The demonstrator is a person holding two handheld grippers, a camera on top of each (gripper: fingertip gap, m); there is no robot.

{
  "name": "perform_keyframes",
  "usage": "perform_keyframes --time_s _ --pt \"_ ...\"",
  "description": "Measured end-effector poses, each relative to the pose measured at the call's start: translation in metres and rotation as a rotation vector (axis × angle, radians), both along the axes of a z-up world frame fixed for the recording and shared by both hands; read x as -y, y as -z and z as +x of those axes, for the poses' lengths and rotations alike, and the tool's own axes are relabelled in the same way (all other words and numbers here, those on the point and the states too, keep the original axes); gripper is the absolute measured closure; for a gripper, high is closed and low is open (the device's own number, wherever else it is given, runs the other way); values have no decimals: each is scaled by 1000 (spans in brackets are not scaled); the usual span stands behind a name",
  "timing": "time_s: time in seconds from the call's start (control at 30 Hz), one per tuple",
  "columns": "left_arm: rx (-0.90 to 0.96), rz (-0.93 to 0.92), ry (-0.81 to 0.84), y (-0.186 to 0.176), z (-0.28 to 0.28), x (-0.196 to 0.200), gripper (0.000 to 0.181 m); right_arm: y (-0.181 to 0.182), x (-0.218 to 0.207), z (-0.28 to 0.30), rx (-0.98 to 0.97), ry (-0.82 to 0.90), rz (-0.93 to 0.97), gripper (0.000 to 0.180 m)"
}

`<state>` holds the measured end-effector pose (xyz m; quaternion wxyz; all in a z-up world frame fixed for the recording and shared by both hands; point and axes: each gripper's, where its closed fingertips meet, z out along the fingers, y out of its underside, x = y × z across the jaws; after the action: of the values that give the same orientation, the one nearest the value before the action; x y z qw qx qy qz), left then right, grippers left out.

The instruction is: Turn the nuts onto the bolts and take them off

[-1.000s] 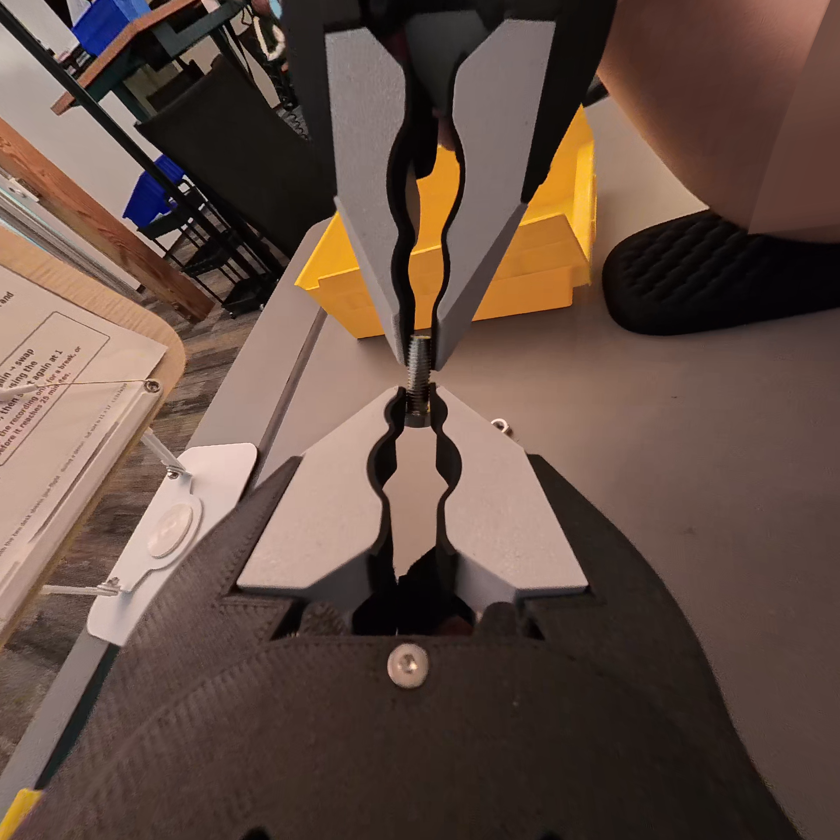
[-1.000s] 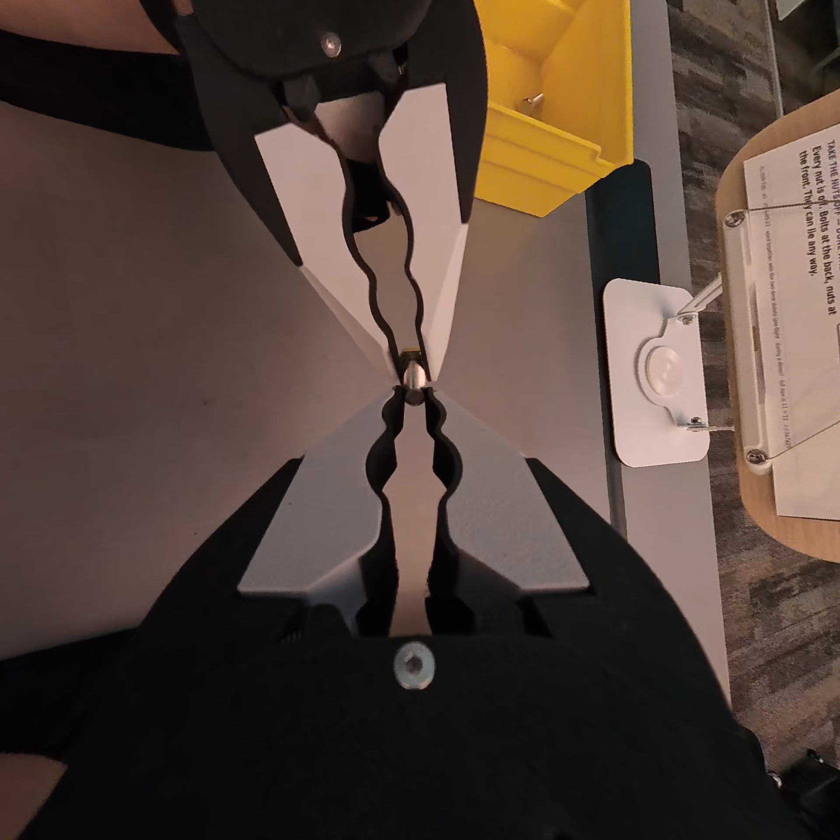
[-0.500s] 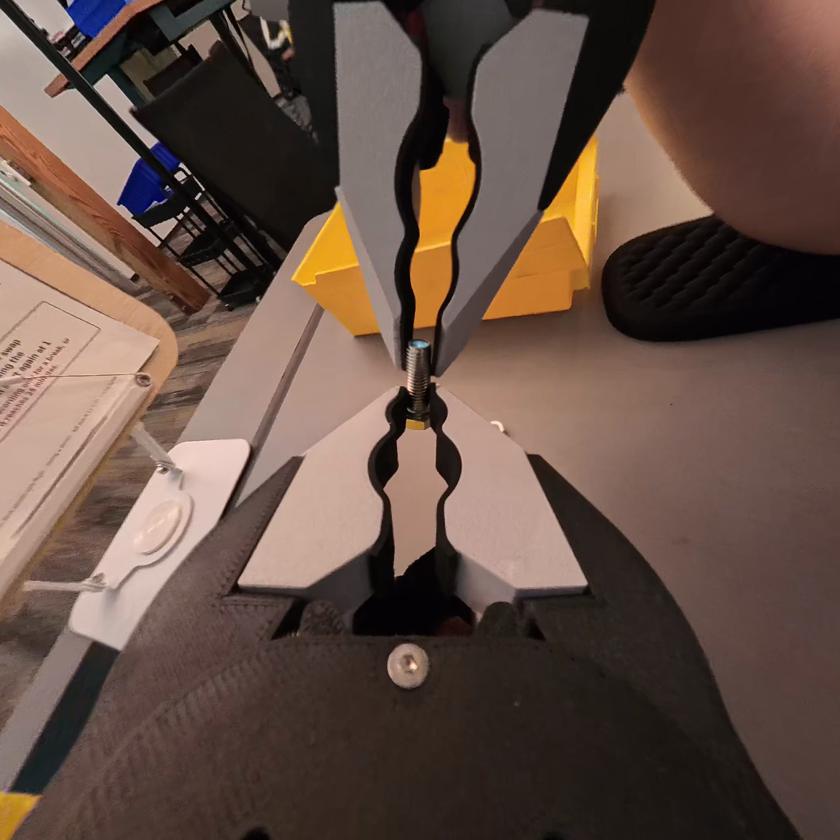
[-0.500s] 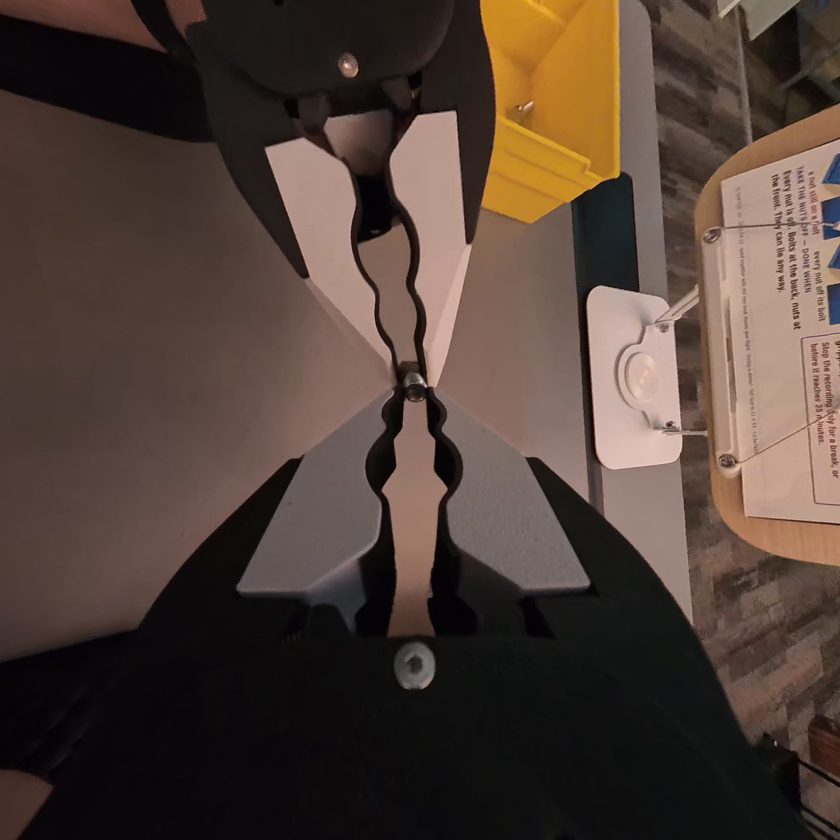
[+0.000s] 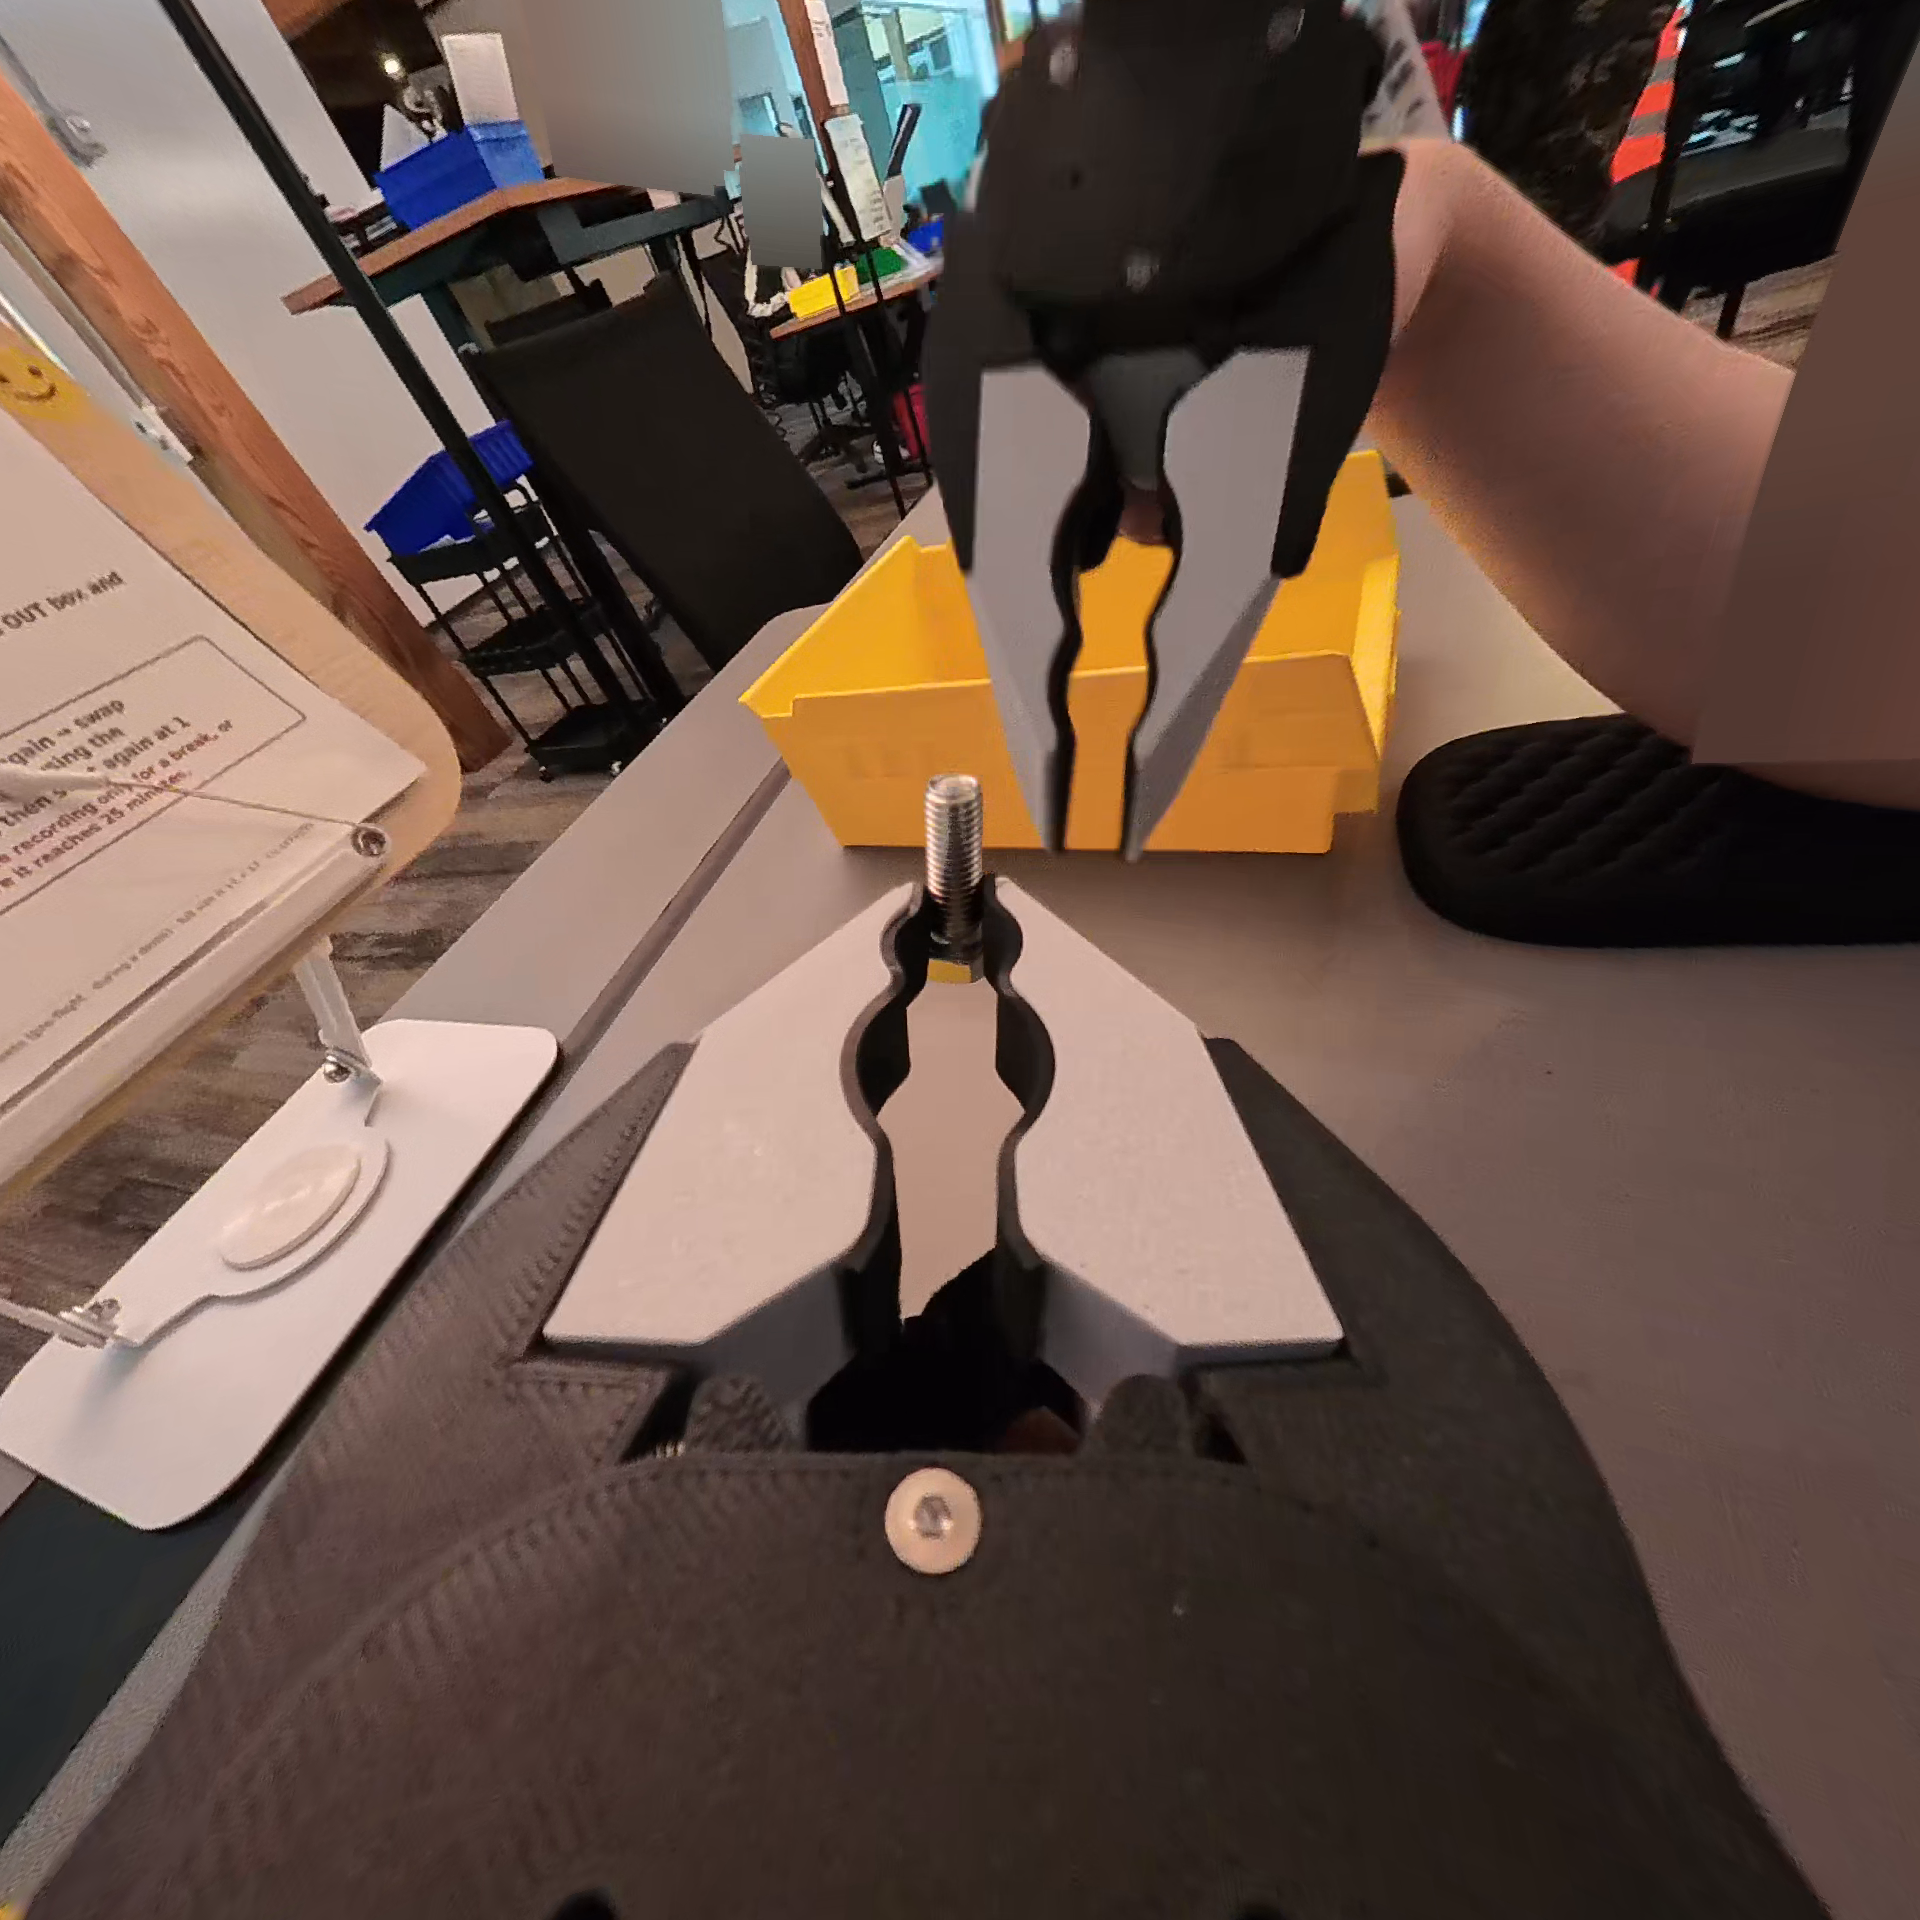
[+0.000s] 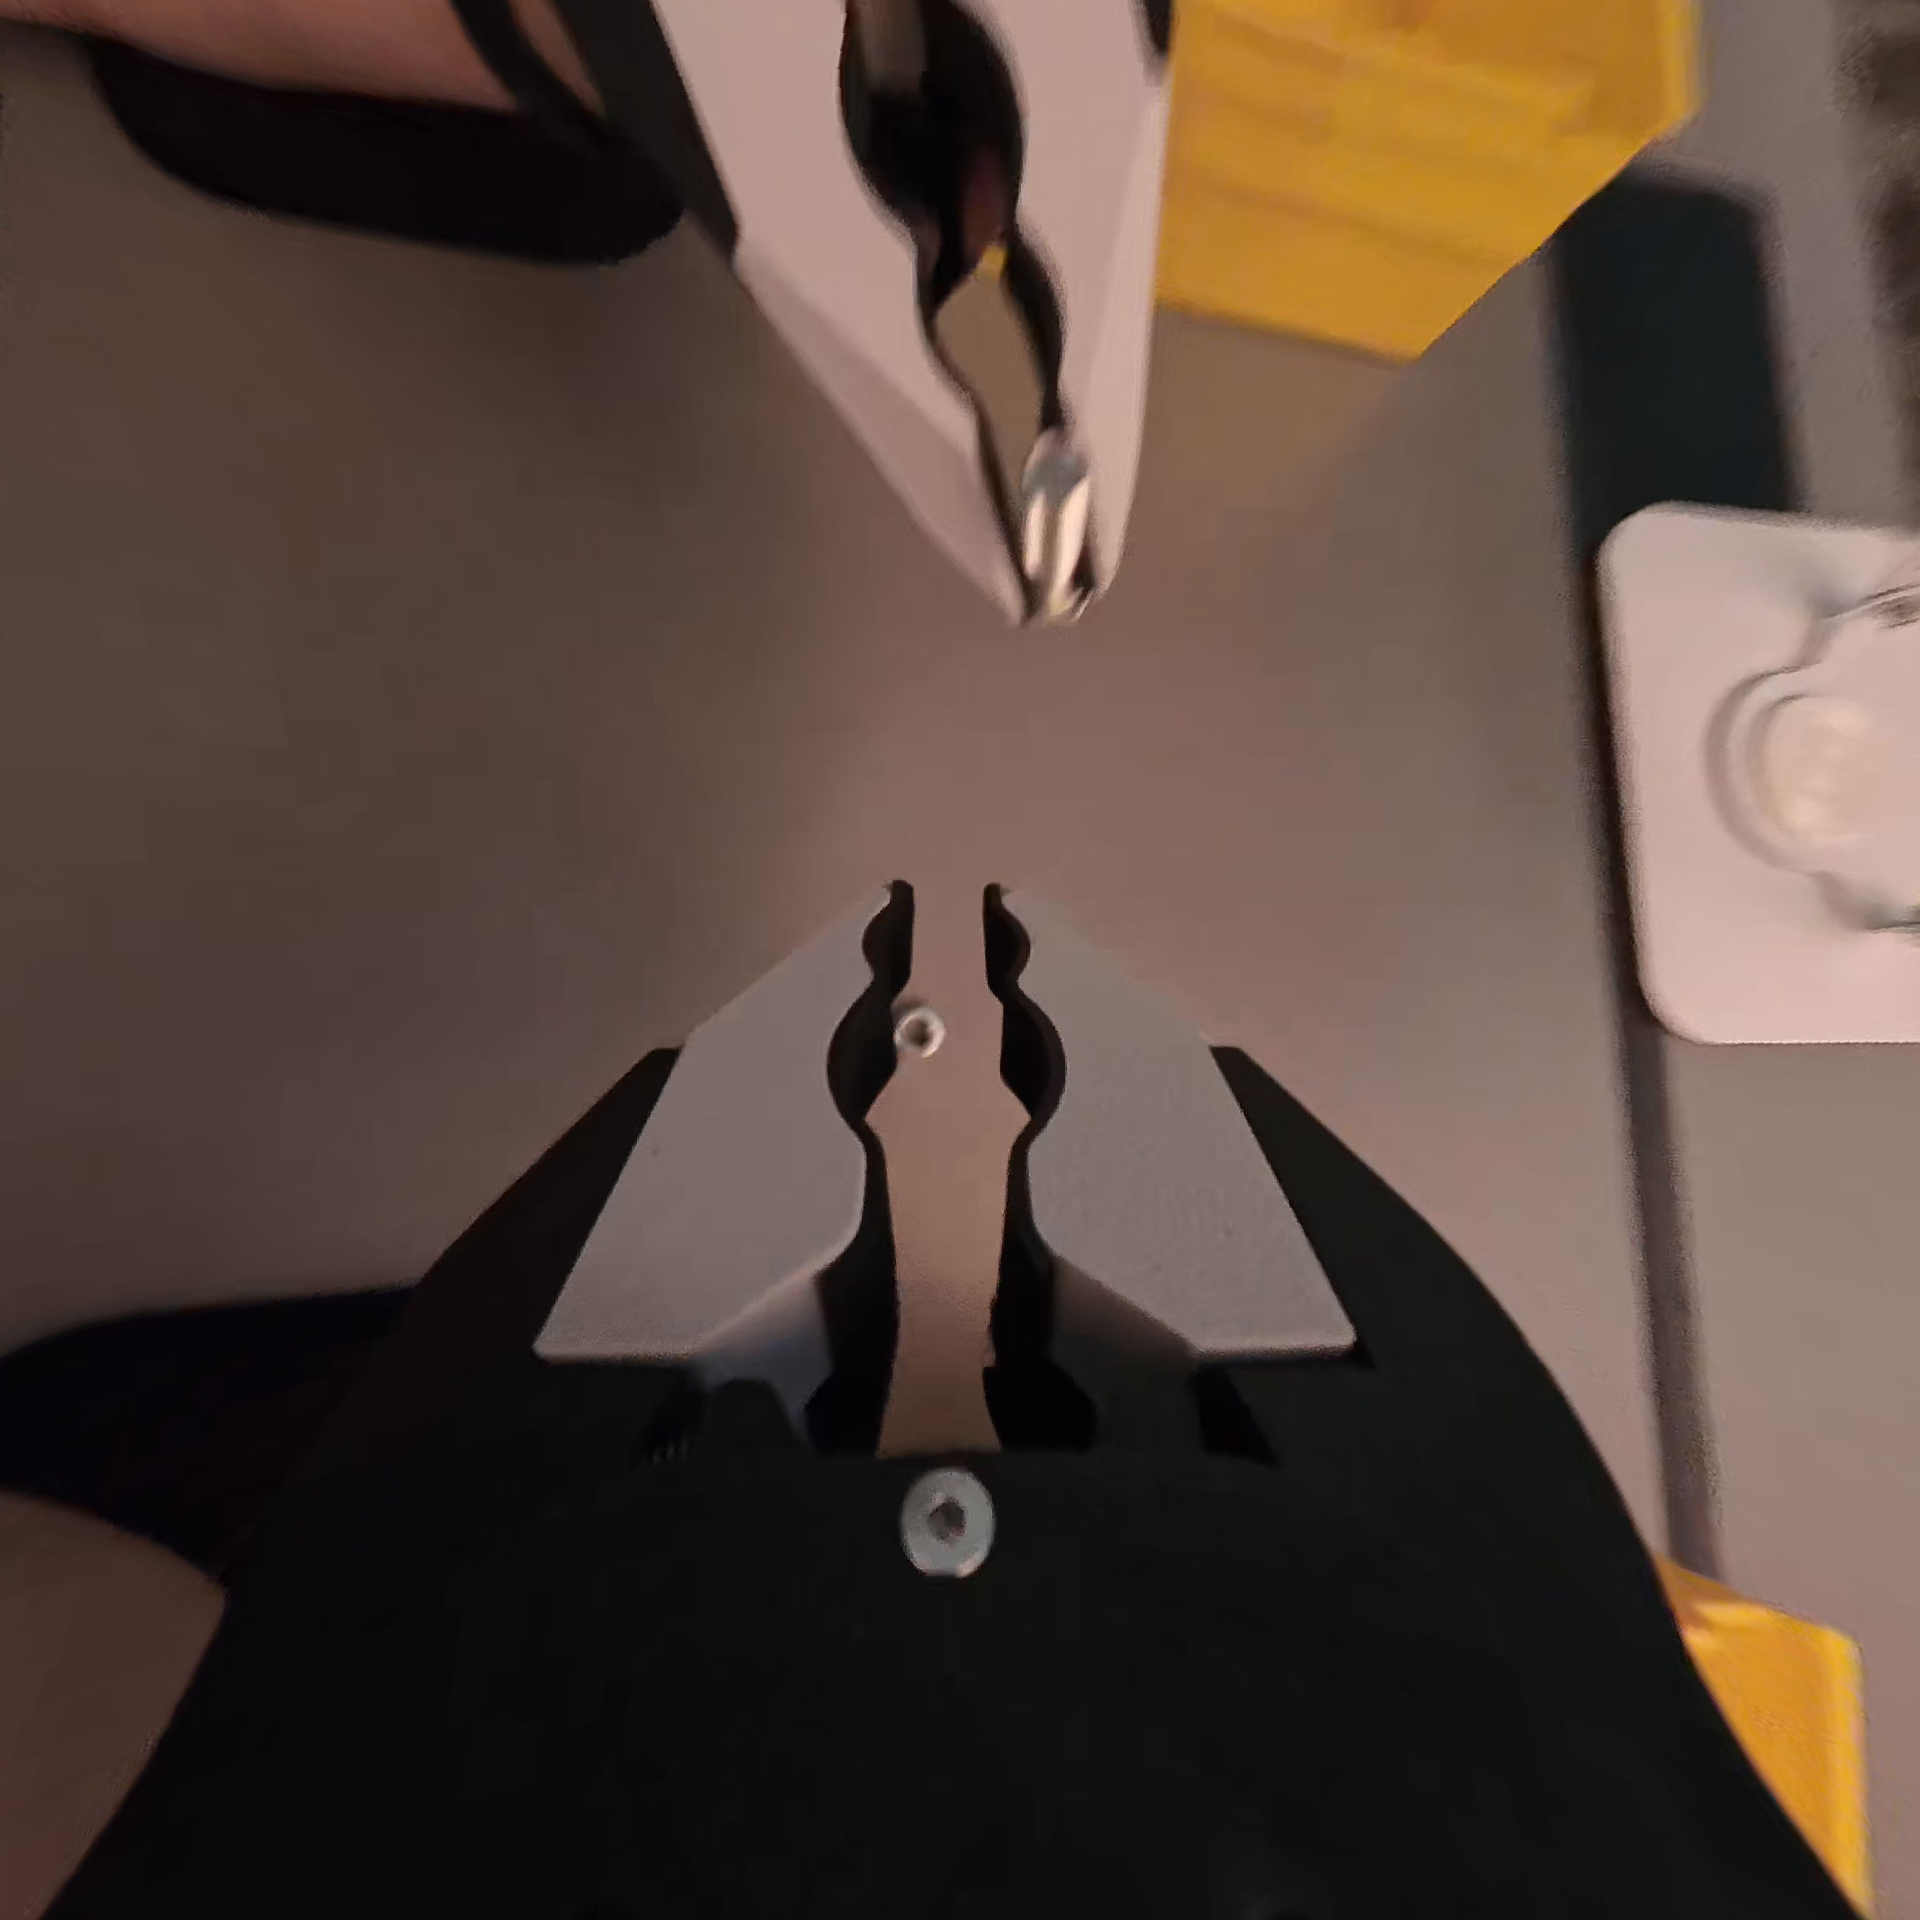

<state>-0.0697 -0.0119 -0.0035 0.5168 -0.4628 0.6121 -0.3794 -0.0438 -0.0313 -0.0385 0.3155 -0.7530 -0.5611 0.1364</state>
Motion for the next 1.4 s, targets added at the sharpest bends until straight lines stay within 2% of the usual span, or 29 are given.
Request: perform_keyframes --time_s 0.2,0.4,0.57,0.73,1.1,1.27,1.4 --pt "21 -37 19 2 -3 0 173 66 4 16 172 2 -226 163" --pt "72 -91 97 -8 -7 12 173 101 8 22 256 -43 -312 155" --pt "101 -98 156 -16 -10 25 174 102 9 22 286 -68 -277 154" --pt "123 -100 187 -24 -13 33 174 106 -2 21 337 -130 -148 156" --pt "147 -133 231 -38 -25 38 174 127 1 32 497 -145 -152 158" --pt "144 -144 227 -37 -26 35 174 128 1 23 468 -174 -141 161" --pt "137 -143 226 -36 -27 35 173 128 1 25 444 -130 -190 161"
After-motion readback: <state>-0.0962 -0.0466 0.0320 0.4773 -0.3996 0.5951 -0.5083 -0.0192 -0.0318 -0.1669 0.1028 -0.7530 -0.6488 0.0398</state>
